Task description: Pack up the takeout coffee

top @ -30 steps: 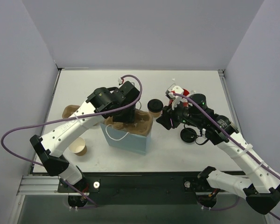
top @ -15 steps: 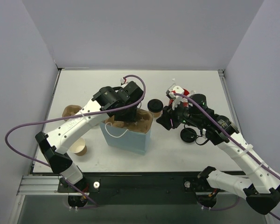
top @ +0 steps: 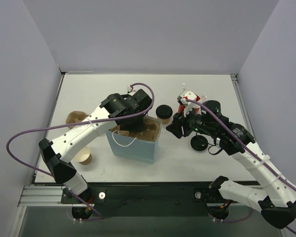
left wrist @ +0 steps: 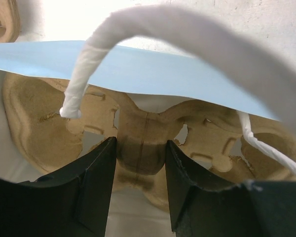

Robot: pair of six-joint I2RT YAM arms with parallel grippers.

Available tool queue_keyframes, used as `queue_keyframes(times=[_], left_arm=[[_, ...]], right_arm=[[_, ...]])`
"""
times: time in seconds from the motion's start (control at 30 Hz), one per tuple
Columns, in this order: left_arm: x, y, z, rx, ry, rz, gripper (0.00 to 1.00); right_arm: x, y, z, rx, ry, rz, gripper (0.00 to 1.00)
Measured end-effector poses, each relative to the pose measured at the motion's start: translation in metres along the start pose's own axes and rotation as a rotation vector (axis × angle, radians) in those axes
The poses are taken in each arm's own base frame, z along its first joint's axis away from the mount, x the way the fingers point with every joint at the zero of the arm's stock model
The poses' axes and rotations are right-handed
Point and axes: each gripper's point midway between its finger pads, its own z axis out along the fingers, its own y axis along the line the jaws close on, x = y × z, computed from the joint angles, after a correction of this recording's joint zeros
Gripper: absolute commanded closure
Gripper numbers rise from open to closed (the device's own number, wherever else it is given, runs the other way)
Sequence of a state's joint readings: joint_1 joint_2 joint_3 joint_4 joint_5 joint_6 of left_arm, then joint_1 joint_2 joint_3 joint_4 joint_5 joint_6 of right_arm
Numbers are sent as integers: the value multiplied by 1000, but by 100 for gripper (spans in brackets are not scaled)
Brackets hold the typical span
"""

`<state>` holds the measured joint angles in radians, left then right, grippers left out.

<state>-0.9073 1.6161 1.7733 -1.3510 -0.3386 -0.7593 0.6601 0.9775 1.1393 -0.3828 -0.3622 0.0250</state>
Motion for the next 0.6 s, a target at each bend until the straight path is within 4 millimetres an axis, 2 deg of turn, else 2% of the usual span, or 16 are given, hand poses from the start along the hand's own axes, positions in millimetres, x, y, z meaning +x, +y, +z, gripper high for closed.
queue_keyframes(times=[0.5, 0.57, 0.6], left_arm=[[5, 4, 12, -46, 17, 13, 49], [5, 4, 13, -48, 19, 14, 38], [5, 4, 14, -50, 21, 15, 35]], right_arm=[[-1, -1, -8, 16, -13, -8, 52], [-1, -1, -8, 17, -12, -9, 52], [-1, -1, -8, 17, -10, -8, 51]])
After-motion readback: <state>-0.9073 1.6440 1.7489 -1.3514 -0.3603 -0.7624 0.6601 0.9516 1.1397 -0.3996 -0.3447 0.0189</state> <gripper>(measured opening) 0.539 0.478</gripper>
